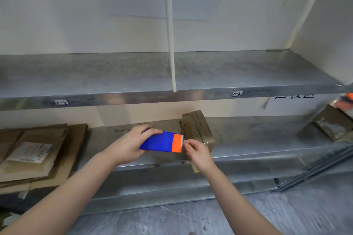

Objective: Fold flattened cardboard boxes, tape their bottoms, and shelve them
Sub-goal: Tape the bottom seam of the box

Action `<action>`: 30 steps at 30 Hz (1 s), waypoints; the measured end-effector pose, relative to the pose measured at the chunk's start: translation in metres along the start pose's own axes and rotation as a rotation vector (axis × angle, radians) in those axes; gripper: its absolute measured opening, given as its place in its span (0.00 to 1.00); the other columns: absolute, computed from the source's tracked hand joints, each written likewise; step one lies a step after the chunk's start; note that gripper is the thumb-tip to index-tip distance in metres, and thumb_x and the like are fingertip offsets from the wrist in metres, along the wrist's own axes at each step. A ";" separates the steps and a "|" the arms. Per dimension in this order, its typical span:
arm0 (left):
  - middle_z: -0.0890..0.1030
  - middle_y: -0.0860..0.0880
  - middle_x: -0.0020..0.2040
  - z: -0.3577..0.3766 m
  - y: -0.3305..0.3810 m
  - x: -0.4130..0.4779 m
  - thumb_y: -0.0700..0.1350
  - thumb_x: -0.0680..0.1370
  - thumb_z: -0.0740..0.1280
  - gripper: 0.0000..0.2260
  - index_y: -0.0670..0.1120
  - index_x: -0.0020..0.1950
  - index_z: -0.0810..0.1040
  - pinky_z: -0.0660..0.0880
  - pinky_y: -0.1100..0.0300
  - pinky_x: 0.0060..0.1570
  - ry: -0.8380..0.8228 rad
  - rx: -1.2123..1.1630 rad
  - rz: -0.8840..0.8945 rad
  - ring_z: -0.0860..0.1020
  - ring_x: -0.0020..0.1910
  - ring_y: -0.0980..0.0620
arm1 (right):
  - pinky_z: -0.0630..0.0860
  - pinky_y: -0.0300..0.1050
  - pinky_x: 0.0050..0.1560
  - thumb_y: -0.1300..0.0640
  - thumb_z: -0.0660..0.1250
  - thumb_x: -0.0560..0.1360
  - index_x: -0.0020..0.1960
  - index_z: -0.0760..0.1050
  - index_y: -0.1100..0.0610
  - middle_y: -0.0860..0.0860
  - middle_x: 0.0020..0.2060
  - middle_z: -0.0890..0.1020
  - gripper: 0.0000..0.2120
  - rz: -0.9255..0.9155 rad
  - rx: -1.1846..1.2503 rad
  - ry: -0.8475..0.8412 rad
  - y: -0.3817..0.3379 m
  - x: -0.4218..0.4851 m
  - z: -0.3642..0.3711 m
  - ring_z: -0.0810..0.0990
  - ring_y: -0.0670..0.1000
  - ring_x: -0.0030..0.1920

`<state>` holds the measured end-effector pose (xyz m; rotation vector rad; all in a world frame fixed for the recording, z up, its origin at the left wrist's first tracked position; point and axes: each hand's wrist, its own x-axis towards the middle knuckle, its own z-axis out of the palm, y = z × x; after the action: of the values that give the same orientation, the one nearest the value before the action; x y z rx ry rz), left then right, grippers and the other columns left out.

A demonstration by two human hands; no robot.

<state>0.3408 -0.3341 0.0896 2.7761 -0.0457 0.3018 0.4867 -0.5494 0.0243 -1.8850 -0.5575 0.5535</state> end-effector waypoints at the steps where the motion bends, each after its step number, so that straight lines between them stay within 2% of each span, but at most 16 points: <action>1: 0.72 0.52 0.63 0.003 0.007 0.003 0.38 0.72 0.71 0.28 0.53 0.70 0.69 0.66 0.63 0.62 0.006 -0.008 0.001 0.70 0.62 0.52 | 0.75 0.41 0.49 0.58 0.64 0.79 0.42 0.80 0.45 0.39 0.36 0.82 0.11 0.009 0.014 0.012 0.002 -0.001 -0.008 0.79 0.44 0.42; 6: 0.71 0.51 0.64 0.020 0.048 0.020 0.39 0.72 0.73 0.28 0.50 0.70 0.70 0.63 0.64 0.64 0.030 -0.045 -0.044 0.65 0.64 0.56 | 0.77 0.50 0.53 0.58 0.65 0.78 0.41 0.81 0.48 0.44 0.38 0.84 0.10 0.039 0.064 -0.018 0.013 -0.004 -0.048 0.81 0.49 0.46; 11: 0.71 0.53 0.64 0.044 0.082 0.031 0.38 0.71 0.74 0.29 0.51 0.70 0.70 0.59 0.70 0.64 0.067 -0.063 -0.101 0.65 0.64 0.56 | 0.79 0.51 0.49 0.58 0.67 0.77 0.37 0.81 0.49 0.49 0.37 0.84 0.11 0.019 0.068 -0.046 0.027 -0.001 -0.084 0.81 0.48 0.42; 15: 0.71 0.54 0.64 0.056 0.105 0.031 0.41 0.72 0.73 0.28 0.51 0.70 0.69 0.61 0.66 0.65 0.092 -0.082 -0.179 0.65 0.65 0.56 | 0.80 0.41 0.41 0.60 0.66 0.78 0.39 0.79 0.55 0.50 0.36 0.82 0.10 0.012 0.081 -0.100 0.029 -0.003 -0.101 0.79 0.47 0.39; 20: 0.69 0.58 0.64 0.065 0.117 0.025 0.46 0.71 0.75 0.29 0.53 0.70 0.68 0.64 0.63 0.65 0.060 -0.112 -0.270 0.65 0.65 0.58 | 0.82 0.50 0.44 0.59 0.64 0.79 0.41 0.79 0.53 0.51 0.36 0.82 0.10 -0.004 -0.049 -0.089 0.048 -0.003 -0.108 0.79 0.48 0.38; 22: 0.70 0.58 0.65 0.067 0.119 0.025 0.47 0.71 0.75 0.30 0.53 0.71 0.67 0.63 0.66 0.65 0.027 -0.104 -0.279 0.65 0.65 0.59 | 0.80 0.49 0.42 0.58 0.63 0.79 0.40 0.76 0.51 0.46 0.33 0.80 0.10 -0.037 -0.152 -0.057 0.053 -0.002 -0.107 0.78 0.47 0.36; 25: 0.70 0.57 0.65 0.067 0.119 0.027 0.49 0.72 0.74 0.30 0.52 0.71 0.67 0.56 0.74 0.63 -0.005 -0.098 -0.277 0.65 0.65 0.59 | 0.71 0.39 0.35 0.57 0.62 0.80 0.41 0.75 0.51 0.46 0.35 0.80 0.09 -0.033 -0.253 0.013 0.050 -0.003 -0.107 0.78 0.46 0.38; 28: 0.66 0.61 0.64 0.062 0.115 0.026 0.48 0.72 0.74 0.31 0.54 0.72 0.65 0.52 0.80 0.61 -0.036 -0.103 -0.295 0.62 0.64 0.64 | 0.67 0.38 0.33 0.56 0.62 0.80 0.42 0.76 0.51 0.46 0.36 0.81 0.08 -0.001 -0.273 0.029 0.047 -0.005 -0.102 0.78 0.46 0.39; 30: 0.65 0.65 0.63 0.054 0.106 0.020 0.48 0.72 0.75 0.31 0.56 0.71 0.65 0.52 0.80 0.62 -0.048 -0.103 -0.308 0.62 0.64 0.65 | 0.70 0.41 0.35 0.55 0.62 0.80 0.41 0.75 0.50 0.47 0.36 0.81 0.09 0.050 -0.270 0.059 0.049 -0.002 -0.104 0.78 0.48 0.39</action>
<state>0.3636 -0.4519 0.0797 2.6363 0.3416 0.1491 0.5544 -0.6417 0.0146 -2.1690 -0.5700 0.4714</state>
